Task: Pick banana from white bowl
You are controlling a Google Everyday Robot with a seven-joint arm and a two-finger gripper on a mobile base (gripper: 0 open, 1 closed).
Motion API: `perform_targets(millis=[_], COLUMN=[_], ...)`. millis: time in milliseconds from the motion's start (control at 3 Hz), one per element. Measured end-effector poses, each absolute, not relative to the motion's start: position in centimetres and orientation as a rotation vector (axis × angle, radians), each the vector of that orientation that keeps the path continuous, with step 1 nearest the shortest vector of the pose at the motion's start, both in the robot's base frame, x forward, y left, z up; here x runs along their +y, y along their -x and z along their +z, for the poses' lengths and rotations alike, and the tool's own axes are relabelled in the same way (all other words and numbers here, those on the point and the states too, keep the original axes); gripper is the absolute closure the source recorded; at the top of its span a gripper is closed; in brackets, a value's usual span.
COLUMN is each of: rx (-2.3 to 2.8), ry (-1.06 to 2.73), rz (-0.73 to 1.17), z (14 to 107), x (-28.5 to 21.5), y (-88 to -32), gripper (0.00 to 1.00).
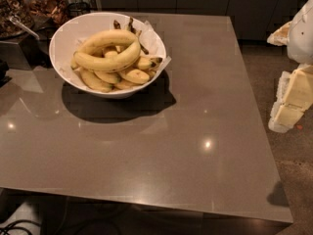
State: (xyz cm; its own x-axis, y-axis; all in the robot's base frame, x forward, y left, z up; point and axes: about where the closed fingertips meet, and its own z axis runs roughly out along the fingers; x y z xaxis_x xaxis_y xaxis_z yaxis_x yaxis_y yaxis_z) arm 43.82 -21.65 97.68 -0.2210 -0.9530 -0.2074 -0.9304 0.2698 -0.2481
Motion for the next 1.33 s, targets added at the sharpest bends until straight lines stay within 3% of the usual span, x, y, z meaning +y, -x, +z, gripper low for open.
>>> perform_targets(millis=[667, 1333], rx=[2.214, 2.145], ry=[1.745, 1.866], rz=[-0.202, -0.362], z=[98.8, 100.7], x=[-19.0, -10.4], y=[-43.8, -44.1], gripper=[0.00, 0.00])
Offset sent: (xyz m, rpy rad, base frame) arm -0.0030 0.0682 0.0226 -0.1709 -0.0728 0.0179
